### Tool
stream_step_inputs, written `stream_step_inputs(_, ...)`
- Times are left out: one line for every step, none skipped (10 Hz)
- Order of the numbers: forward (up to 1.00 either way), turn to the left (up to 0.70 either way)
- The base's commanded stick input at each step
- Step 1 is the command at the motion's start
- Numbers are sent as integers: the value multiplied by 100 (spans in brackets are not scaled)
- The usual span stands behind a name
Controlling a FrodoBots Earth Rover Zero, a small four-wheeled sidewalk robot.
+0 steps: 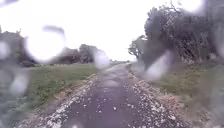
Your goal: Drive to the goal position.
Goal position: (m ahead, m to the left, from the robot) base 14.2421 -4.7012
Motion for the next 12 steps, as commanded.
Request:
stream_step_inputs(4, 0)
stream_step_inputs(4, 0)
stream_step_inputs(4, 0)
stream_step_inputs(4, 0)
stream_step_inputs(4, 0)
stream_step_inputs(4, 0)
stream_step_inputs(4, 0)
stream_step_inputs(5, 0)
stream_step_inputs(4, 0)
stream_step_inputs(4, 0)
stream_step_inputs(4, 0)
stream_step_inputs(4, 0)
